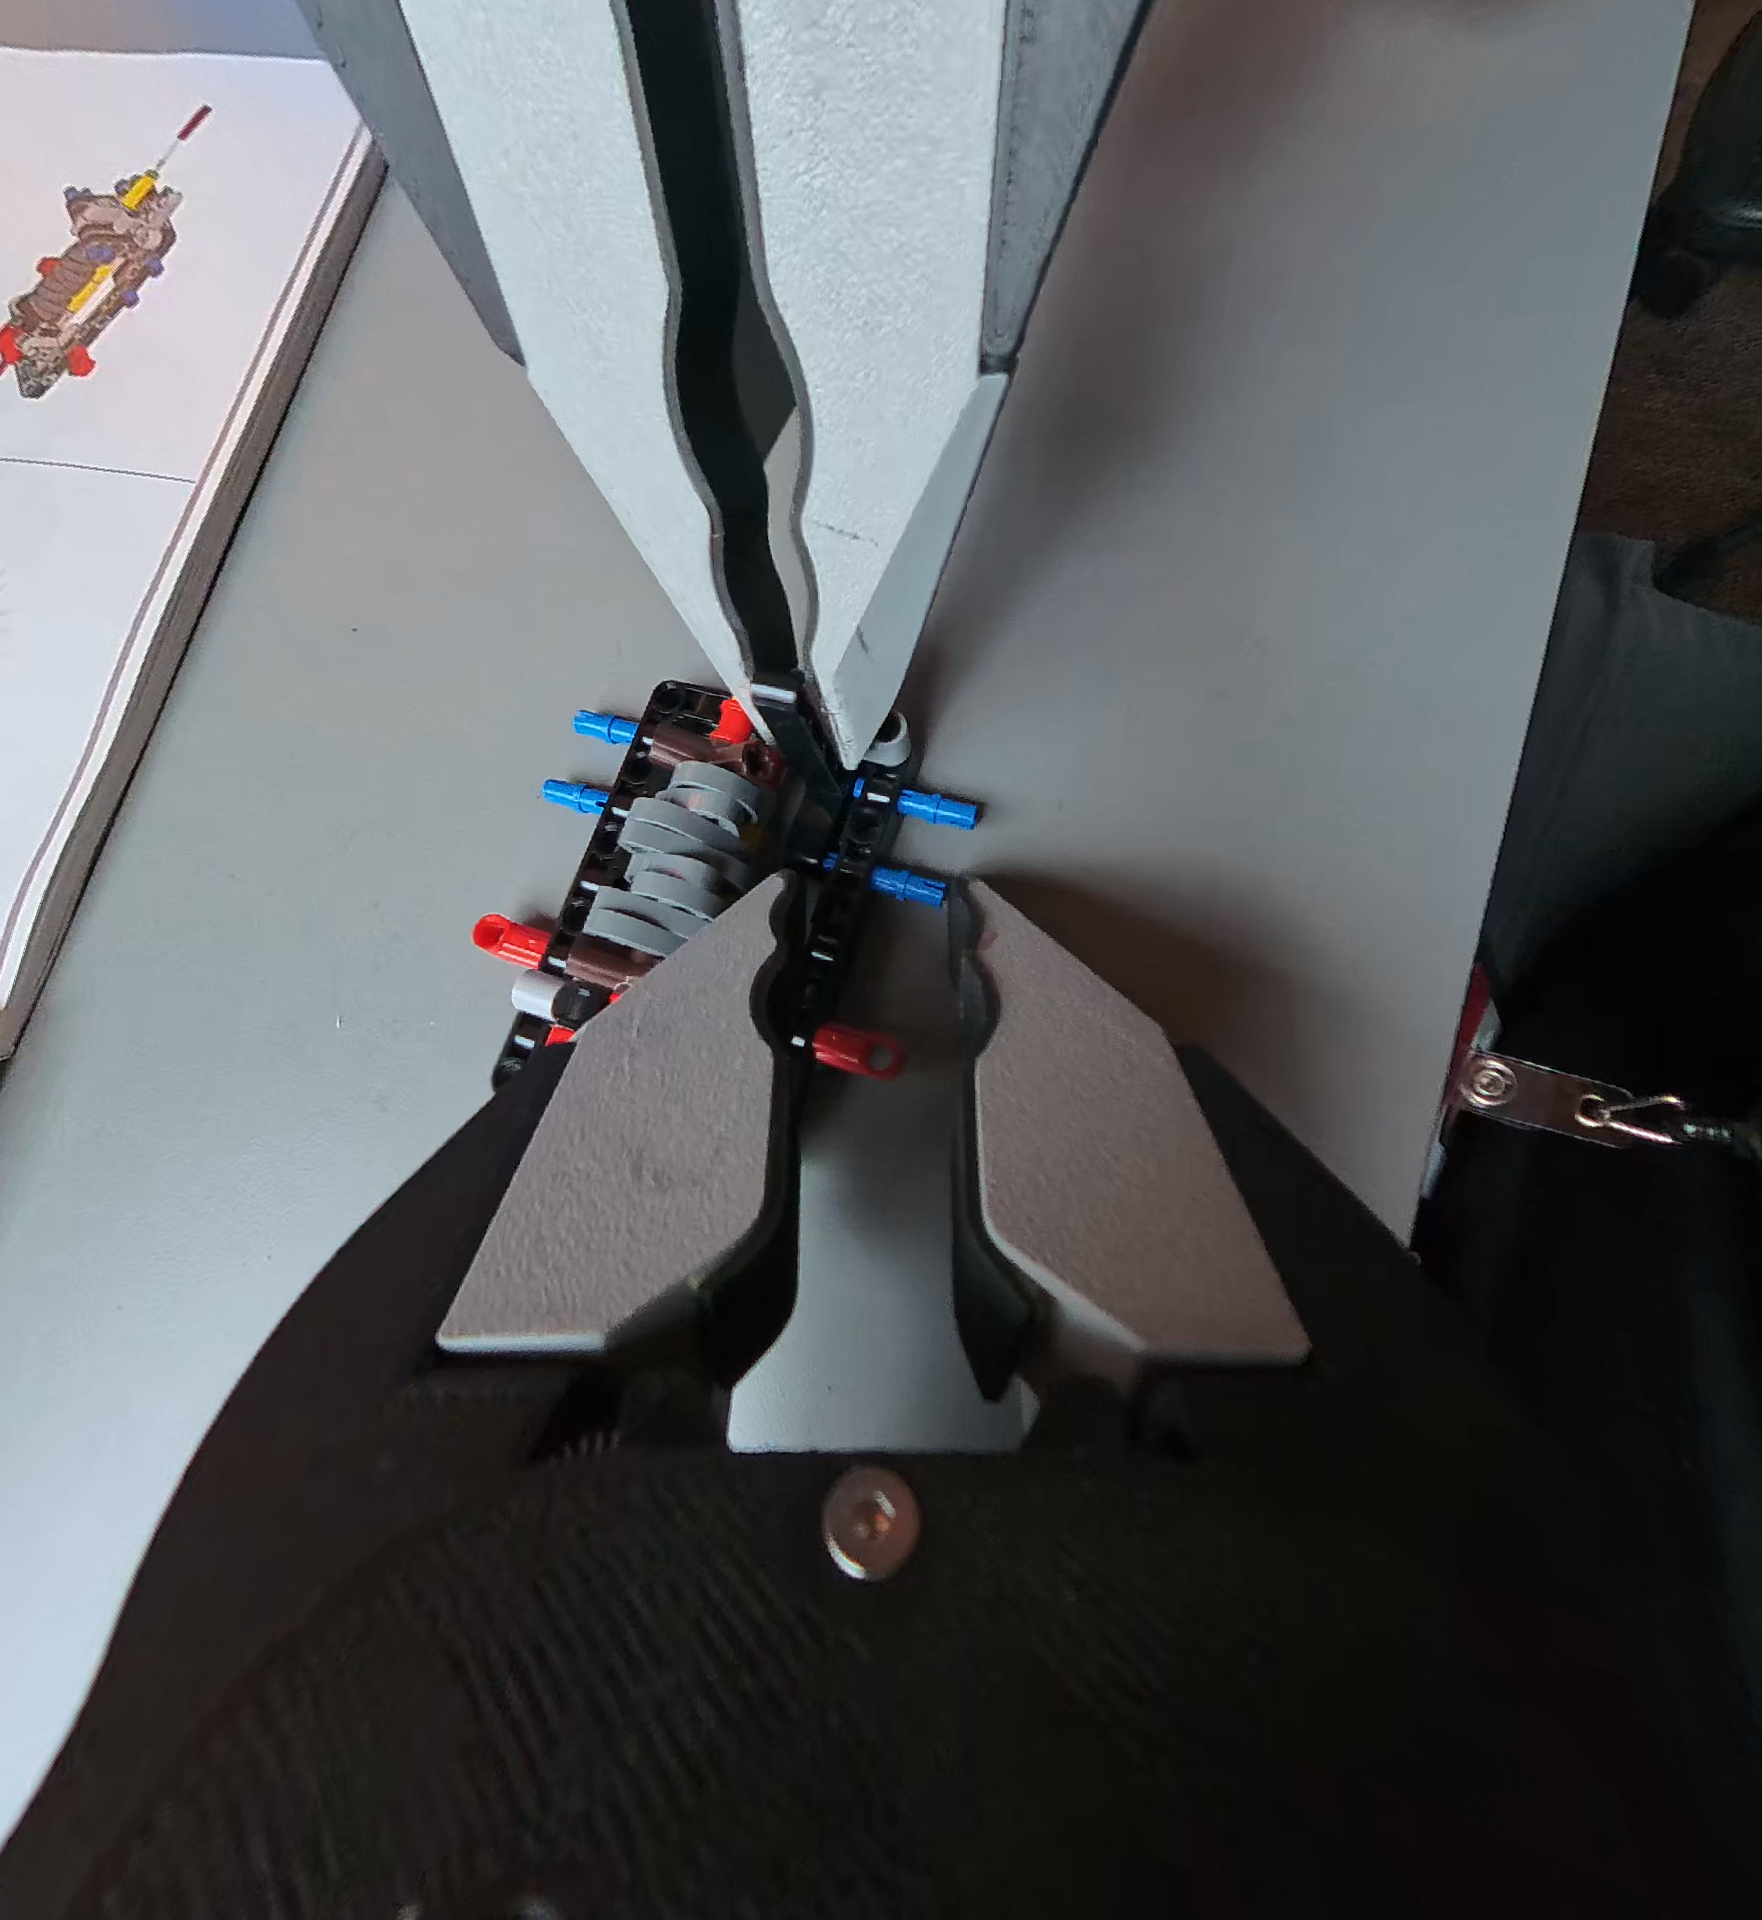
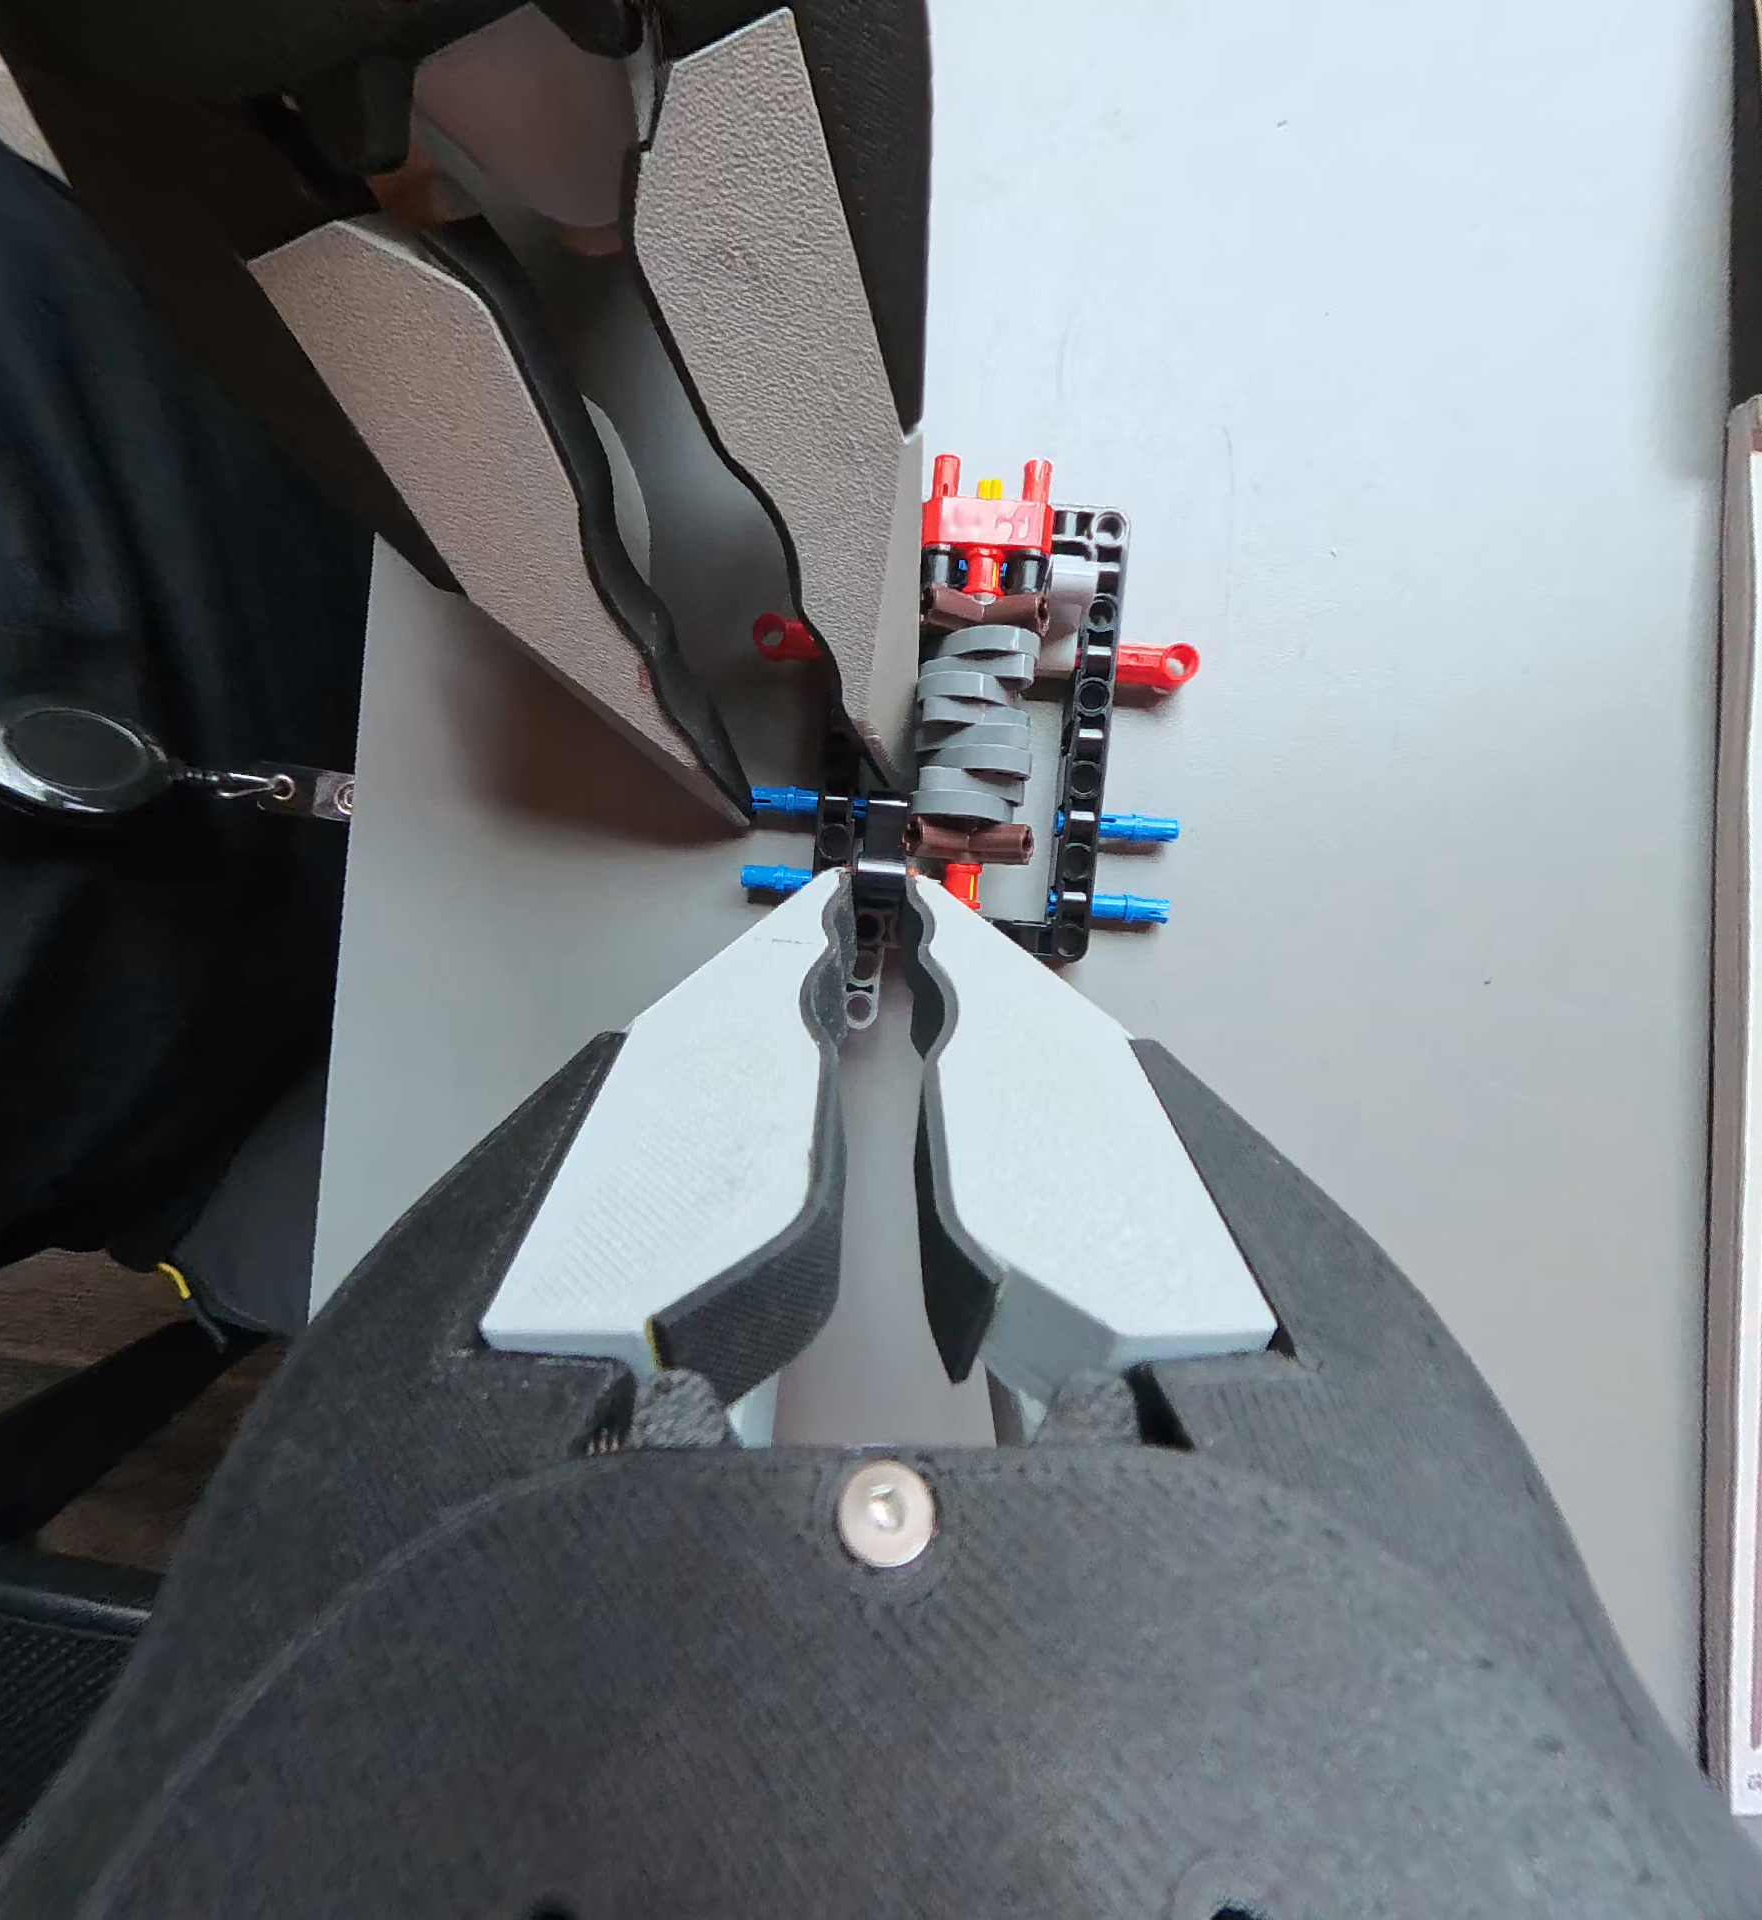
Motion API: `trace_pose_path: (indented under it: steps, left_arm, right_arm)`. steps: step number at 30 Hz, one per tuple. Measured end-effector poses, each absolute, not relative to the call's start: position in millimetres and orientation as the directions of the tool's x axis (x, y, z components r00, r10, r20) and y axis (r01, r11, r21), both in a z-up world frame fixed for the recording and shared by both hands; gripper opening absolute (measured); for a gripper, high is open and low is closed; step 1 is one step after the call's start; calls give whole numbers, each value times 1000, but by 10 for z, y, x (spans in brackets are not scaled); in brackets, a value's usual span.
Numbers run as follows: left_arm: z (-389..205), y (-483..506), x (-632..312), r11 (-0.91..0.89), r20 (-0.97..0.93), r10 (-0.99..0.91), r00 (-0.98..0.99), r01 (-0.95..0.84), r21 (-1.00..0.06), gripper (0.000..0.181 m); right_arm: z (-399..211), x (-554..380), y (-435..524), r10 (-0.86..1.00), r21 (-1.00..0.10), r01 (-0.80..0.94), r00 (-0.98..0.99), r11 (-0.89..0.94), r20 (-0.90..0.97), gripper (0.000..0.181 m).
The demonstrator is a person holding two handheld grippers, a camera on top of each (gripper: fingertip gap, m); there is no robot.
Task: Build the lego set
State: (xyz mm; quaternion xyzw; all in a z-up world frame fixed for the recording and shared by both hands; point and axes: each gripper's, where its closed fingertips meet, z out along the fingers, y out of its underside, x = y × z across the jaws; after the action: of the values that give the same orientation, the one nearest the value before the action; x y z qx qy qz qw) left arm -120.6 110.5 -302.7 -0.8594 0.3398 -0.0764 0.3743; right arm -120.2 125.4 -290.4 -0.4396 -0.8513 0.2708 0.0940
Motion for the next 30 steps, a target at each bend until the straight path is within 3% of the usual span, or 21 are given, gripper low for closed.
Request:
trace_pose_path:
  steps: [12,30]
  left_arm:
    - [-3024,1053,-1255,-504,-111,-613,782,-496,-708,27]
    - [-3026,1055,-1260,-505,-97,-614,783,-484,-714,25]
  right_arm:
    - [-2908,-1245,1266,824,-590,696,-560,411,-87,4]
    - [-2903,-1236,1277,813,-576,692,-577,435,-79,5]
